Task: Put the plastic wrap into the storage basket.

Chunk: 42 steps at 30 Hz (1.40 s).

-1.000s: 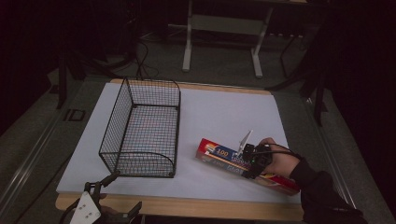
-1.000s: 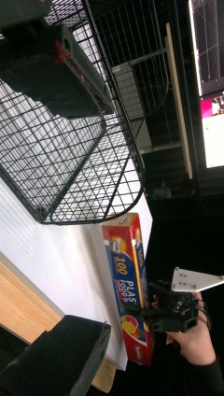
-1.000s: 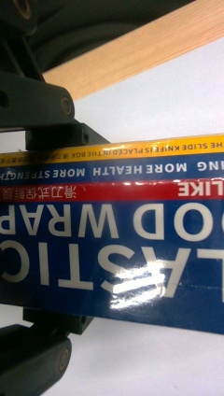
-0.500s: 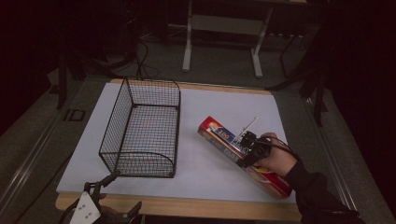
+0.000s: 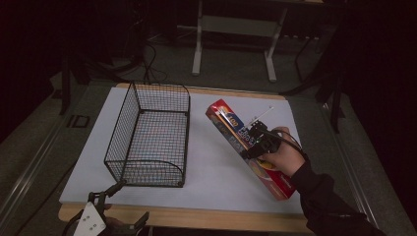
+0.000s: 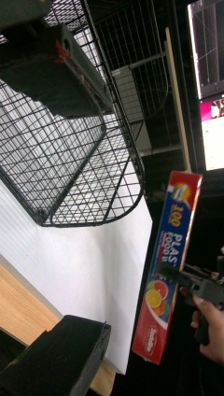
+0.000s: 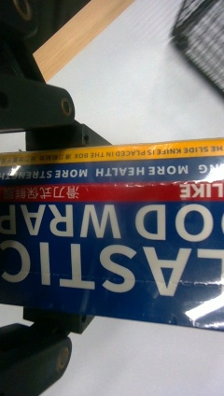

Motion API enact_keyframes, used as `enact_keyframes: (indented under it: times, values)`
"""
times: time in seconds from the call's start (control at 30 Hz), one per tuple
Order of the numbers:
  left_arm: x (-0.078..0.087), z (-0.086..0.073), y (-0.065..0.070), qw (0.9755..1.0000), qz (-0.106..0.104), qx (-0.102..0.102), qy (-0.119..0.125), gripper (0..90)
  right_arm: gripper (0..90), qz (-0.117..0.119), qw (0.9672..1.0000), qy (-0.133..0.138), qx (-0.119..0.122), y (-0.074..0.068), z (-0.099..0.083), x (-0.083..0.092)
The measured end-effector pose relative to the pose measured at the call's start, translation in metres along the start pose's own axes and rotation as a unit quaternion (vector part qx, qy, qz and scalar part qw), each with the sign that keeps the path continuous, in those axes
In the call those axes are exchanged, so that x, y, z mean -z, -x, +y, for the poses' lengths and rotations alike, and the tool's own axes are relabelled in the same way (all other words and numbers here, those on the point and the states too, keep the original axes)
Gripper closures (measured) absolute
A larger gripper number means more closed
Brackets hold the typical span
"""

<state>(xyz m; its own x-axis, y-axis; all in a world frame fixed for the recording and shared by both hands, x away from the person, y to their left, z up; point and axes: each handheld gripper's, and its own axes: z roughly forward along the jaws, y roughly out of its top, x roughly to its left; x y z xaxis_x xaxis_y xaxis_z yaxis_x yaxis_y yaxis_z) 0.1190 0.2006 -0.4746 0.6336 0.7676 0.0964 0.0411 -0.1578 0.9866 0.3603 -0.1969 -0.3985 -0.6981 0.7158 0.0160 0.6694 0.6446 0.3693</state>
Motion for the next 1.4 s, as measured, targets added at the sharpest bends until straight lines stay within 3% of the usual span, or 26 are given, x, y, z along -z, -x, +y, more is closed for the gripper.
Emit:
enact_keyframes:
  times: [0.4,0.67,1.13,1.4]
  values:
    - [0.000,0.000,0.000,1.0000,-0.002,-0.001,-0.004,0.2,39.7,-0.006,0.9982,0.058,-0.013,-0.013,0.038,0.022]
    - [-0.001,-0.001,0.000,1.0000,-0.002,-0.004,-0.008,0.2,39.7,-0.010,0.9967,0.078,-0.019,-0.026,0.065,0.033]
    - [-0.001,-0.001,0.000,0.9999,-0.004,-0.005,-0.009,0.2,39.7,-0.010,0.9932,0.112,-0.032,-0.051,0.113,0.038]
    - [0.000,-0.001,0.000,1.0000,-0.005,-0.005,-0.005,0.2,39.8,-0.008,0.9893,0.140,-0.040,-0.068,0.139,0.042]
